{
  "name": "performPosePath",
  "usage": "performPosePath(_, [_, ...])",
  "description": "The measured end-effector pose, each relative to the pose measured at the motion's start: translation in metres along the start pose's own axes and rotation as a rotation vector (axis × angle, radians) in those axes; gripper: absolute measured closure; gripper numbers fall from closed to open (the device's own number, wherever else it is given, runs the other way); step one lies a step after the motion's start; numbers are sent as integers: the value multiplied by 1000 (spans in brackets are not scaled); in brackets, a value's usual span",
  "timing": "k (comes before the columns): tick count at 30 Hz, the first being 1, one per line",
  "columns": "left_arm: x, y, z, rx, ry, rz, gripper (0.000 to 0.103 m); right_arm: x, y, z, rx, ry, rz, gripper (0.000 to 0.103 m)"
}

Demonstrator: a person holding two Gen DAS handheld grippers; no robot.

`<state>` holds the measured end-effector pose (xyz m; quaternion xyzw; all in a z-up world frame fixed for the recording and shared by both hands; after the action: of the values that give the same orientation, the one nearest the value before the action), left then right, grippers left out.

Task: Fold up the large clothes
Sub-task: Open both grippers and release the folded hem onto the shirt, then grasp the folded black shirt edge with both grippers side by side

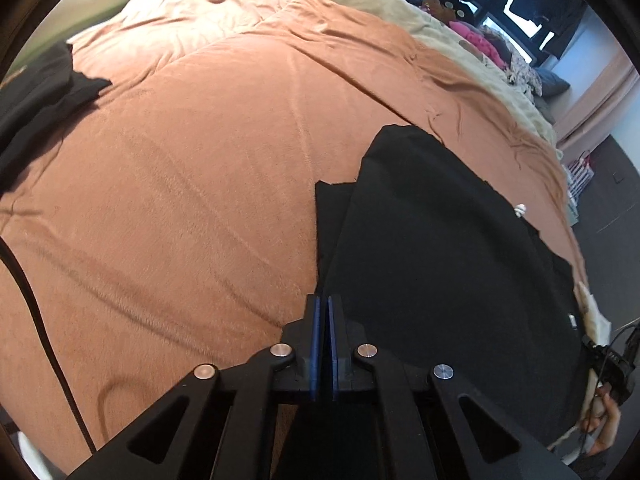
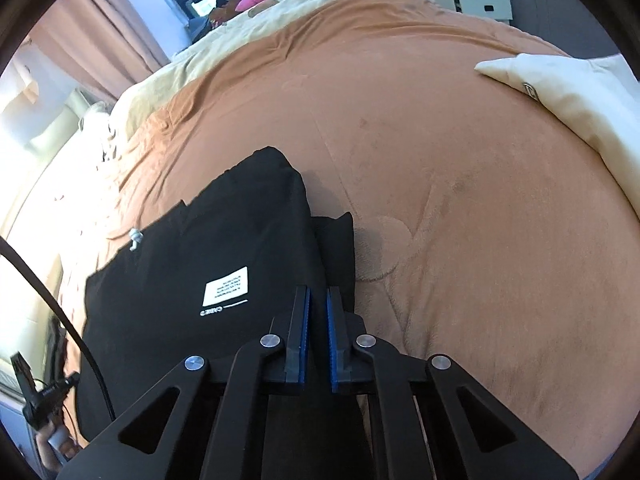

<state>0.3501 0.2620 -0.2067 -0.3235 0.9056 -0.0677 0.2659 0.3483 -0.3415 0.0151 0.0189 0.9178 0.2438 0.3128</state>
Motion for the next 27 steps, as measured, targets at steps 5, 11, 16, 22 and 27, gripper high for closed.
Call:
performPosePath(5, [9, 13, -13, 46, 17, -52, 75, -1, -7, -11, -14, 14, 55, 98])
performPosePath(11, [32, 26, -31, 97, 3, -96, 42, 17, 11, -47, -35, -13, 26, 48])
performPosePath(16, [52, 38, -35, 146, 32, -138, 42, 32, 31, -65, -72, -30, -14, 46])
performPosePath(22, [79, 50, -39, 224, 76, -196, 42, 51, 68, -74, -116, -18, -99, 46])
performPosePath(27, [89, 49, -39, 268, 77, -219, 42, 70, 99, -68, -101, 17, -199, 46])
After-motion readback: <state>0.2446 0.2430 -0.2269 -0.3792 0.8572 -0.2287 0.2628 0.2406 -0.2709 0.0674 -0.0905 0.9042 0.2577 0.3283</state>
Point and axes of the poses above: each gripper's, at about its wrist camera, not at the fingertips, and z roughly the way its jaws point, y to its left, x to its underside, the point moved 4 cm from there along z, roughly the way its jaws point, and after that the axes turned 6 degrees about -x, right-handed, at the moved point
